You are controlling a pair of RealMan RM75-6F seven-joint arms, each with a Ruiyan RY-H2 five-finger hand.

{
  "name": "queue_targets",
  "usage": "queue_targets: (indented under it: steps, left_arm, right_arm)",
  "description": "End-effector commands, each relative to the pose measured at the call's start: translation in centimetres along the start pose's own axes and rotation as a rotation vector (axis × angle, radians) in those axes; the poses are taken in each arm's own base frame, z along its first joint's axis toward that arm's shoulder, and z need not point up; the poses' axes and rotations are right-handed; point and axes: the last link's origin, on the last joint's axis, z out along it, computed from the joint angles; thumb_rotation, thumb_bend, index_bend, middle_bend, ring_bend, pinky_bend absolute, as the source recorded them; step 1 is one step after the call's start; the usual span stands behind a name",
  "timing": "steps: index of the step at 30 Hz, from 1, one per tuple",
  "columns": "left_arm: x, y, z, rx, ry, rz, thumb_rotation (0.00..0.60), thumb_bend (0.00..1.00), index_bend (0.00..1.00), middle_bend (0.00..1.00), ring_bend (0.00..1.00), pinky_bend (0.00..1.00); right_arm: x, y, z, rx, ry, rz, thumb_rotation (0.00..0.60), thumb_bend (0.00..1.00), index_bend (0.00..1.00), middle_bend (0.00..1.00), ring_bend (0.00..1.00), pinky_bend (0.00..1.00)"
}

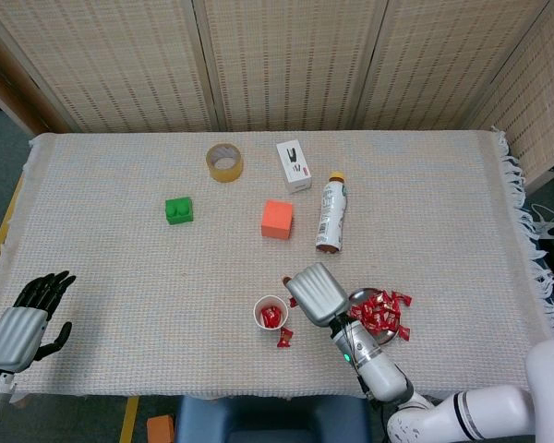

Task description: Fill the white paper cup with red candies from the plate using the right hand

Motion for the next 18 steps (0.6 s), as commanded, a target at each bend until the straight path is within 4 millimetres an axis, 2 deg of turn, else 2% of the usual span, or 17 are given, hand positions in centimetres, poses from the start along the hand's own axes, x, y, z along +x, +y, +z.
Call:
queue_targets:
  steps: [1,10,15,18]
  left_arm:
    - [0.0,0.1,0.0,-0.002,-0.002,0.0,0.6,0.47,0.0,0.0,0.0,0.09]
    - [0.2,-0.2,-0.1,0.004,0.004,-0.007,0.6,0.47,0.0,0.0,0.0,0.08]
    - [0.3,-0.3,-0.2,0.006,0.006,-0.012,0.6,0.47,0.0,0.0,0.0,0.09]
    - [0.3,-0.3,-0.3,0.005,0.006,-0.013,0.6,0.47,0.0,0.0,0.0,0.08]
  right_arm:
    - [0.5,-1.4,0.6,0.034,0.005,-0.006,0.6,0.22,0.6,0.92,0.91,1.0]
    - [-1.7,-5.2,2.2,0.087,-0.039,-0.073,0.6,0.22,0.55,0.92,0.91,1.0]
    - [-2.2,-5.5,2.3,0.08,-0.062,-0.094,0.6,0.22,0.41,0.92,0.91,1.0]
    - [-2.0,-5.1,2.1,0.07,-0.06,-0.103,0.6,0.22,0.36,0.92,0.91,1.0]
